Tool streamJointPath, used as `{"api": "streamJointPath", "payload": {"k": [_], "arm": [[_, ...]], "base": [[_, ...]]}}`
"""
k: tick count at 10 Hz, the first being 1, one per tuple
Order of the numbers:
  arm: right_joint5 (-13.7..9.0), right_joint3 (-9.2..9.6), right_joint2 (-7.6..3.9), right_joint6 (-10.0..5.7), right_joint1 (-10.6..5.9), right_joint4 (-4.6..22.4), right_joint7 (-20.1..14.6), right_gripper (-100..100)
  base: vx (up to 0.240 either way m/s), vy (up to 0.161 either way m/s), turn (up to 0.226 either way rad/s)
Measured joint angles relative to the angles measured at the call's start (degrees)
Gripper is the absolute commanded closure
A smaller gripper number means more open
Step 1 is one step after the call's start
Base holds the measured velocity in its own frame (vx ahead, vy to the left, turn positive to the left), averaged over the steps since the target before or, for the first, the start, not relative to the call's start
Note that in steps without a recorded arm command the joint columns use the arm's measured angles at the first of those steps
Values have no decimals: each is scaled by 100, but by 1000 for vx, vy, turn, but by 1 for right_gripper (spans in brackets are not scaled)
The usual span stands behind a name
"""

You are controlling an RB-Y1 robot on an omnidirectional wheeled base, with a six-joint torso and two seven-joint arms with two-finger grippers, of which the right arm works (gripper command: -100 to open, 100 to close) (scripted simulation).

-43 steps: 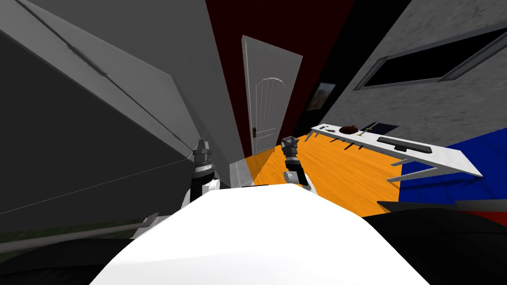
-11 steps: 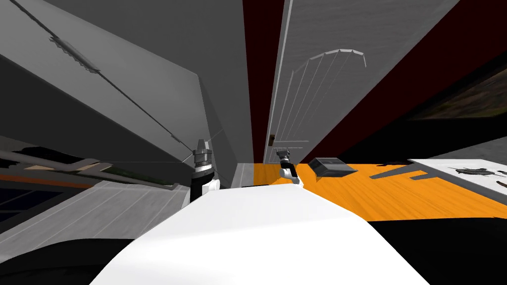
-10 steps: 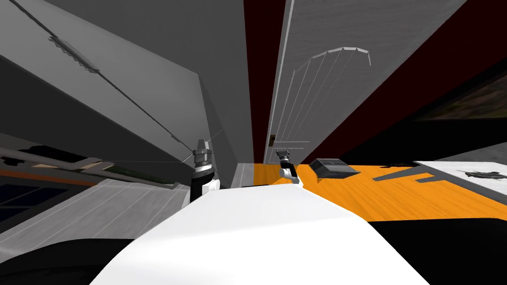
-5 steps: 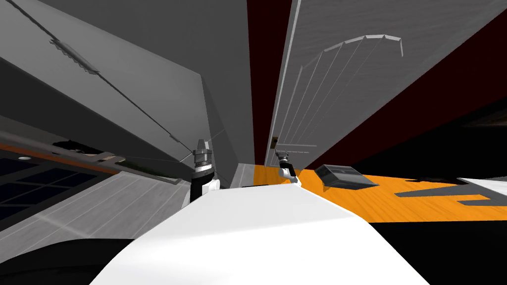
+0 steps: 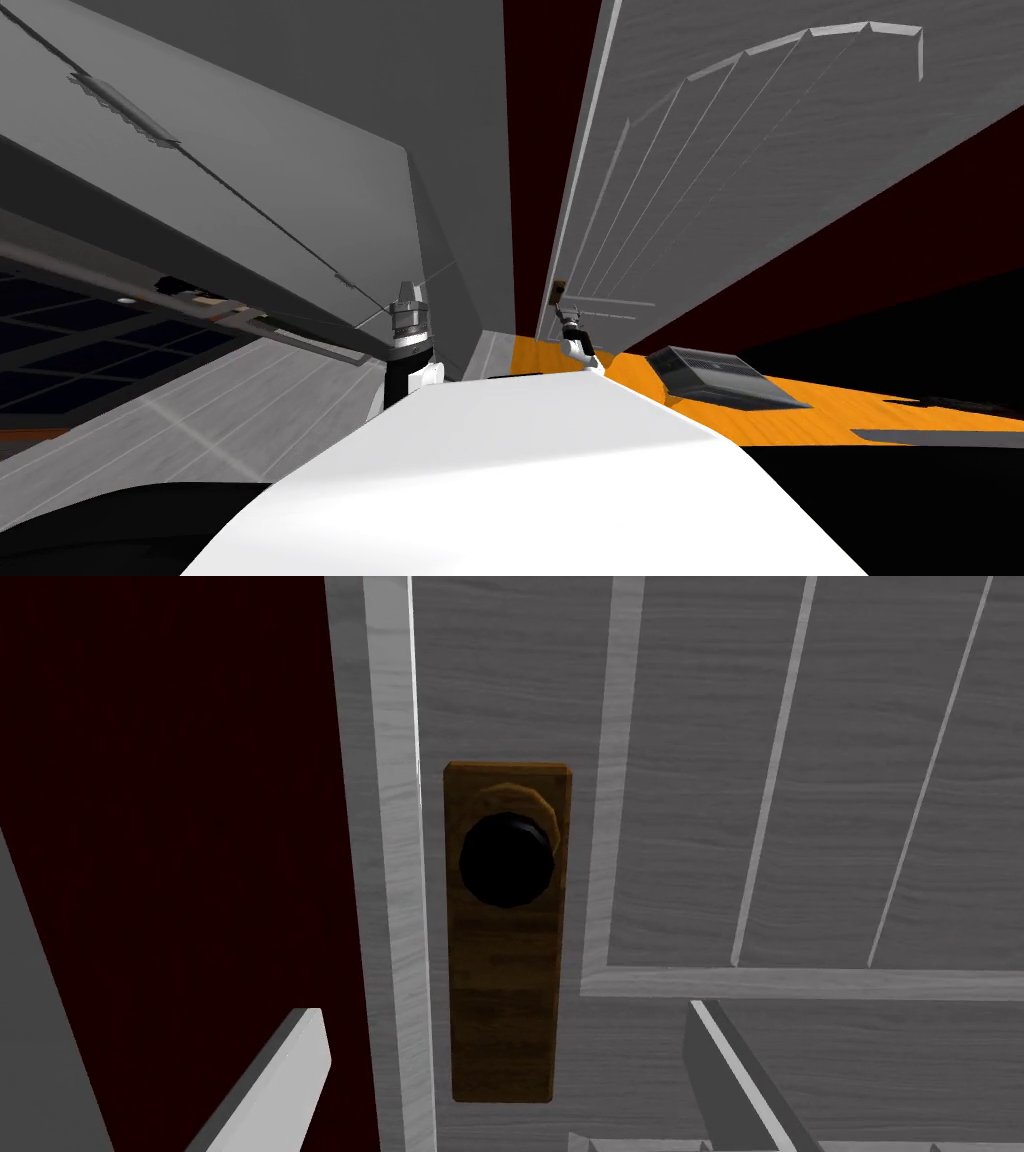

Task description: Pull the door open

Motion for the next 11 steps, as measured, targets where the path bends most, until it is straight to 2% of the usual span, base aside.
{"api": "streamJointPath", "payload": {"k": [2, 3, 5, 7, 8, 10, 11], "arm": [[-60, -17, 24, 38, -30, 50, -109, -100], [-94, -48, -72, 2, 25, 73, -168, -100], [-191, -163, -315, -28, -8, 206, -339, -100], [-269, -313, -456, -14, 35, 219, -433, -100], [-312, -346, -582, -55, 17, 319, -522, -100], [-393, -440, -779, -117, 92, 376, -677, -100], [-397, -440, -786, -126, 105, 372, -697, 100]], "base": [[63, -17, 106], [181, 3, 132], [226, 7, 131], [166, -6, 145], [181, -5, 129], [136, -21, 68], [-24, 6, -31]]}}
